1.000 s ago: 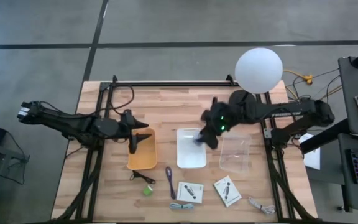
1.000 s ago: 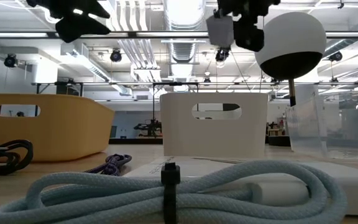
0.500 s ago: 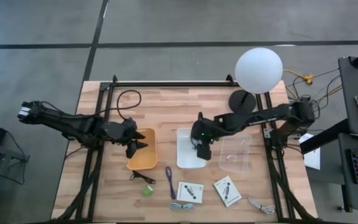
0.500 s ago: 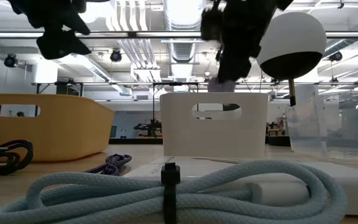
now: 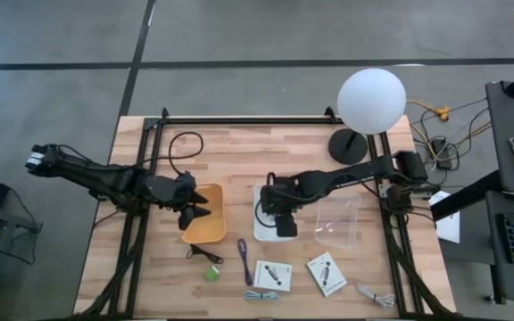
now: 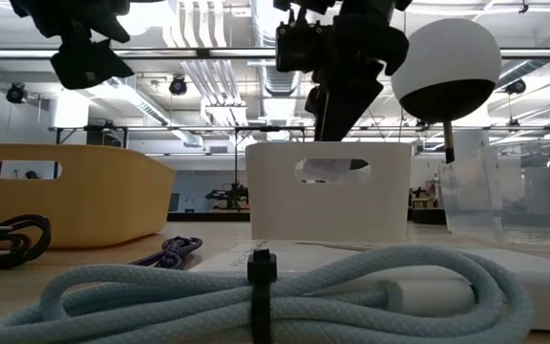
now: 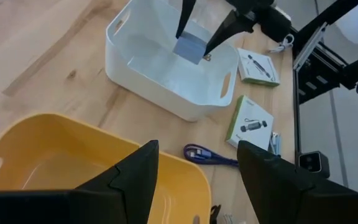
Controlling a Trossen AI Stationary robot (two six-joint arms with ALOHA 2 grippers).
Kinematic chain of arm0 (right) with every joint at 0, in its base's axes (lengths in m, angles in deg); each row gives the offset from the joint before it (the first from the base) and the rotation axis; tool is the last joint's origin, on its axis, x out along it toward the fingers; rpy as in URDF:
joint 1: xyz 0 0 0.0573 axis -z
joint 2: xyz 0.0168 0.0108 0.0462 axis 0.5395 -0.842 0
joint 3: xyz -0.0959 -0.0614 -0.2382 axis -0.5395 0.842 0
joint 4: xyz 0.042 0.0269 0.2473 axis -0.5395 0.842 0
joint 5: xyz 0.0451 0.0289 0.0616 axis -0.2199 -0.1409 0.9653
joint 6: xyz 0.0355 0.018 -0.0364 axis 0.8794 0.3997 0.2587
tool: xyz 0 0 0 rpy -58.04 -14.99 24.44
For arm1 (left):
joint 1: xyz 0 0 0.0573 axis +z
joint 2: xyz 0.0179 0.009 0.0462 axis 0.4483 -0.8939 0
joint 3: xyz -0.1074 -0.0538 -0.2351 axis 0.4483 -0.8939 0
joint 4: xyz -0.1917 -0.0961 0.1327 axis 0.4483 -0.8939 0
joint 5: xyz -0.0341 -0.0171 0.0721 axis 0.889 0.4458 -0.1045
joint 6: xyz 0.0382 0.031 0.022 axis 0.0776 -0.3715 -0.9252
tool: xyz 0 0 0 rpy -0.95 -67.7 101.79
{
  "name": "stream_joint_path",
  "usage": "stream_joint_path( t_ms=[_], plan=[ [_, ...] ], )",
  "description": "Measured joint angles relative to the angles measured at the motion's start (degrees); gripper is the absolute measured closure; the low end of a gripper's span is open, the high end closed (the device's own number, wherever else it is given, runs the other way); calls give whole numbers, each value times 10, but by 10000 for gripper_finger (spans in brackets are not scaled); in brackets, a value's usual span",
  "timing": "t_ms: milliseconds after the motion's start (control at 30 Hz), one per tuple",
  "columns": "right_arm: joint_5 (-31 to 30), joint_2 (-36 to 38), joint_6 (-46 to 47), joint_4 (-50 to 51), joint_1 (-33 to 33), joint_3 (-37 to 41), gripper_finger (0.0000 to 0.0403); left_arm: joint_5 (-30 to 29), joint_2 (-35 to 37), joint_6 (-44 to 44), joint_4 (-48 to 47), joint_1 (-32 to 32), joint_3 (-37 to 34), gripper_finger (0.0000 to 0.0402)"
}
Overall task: Pick and place items into bin
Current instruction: Put the light blue charger adapter into the white bin, then put the green charger adapter into the white bin
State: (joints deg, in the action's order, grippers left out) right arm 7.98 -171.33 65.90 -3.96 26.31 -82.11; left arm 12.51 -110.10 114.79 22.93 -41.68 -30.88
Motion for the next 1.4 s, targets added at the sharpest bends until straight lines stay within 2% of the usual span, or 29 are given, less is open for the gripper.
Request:
stream_joint_path(
  t_ms=[433,733,900,1167,1400],
  plan=[
    [-14,3,44,11,-5,-7,209,0,-5,-5,0,0,0,199],
    [-19,3,24,8,-5,-7,207,-1,-5,-5,0,0,0,199],
    [-24,3,-31,1,-8,-7,176,-3,-5,-6,0,0,0,199],
    [-38,3,-34,5,-13,-7,116,-2,-7,-13,-1,0,0,199],
    [-118,3,-71,46,-56,-19,111,26,-11,-20,-16,-6,5,200]
  ],
)
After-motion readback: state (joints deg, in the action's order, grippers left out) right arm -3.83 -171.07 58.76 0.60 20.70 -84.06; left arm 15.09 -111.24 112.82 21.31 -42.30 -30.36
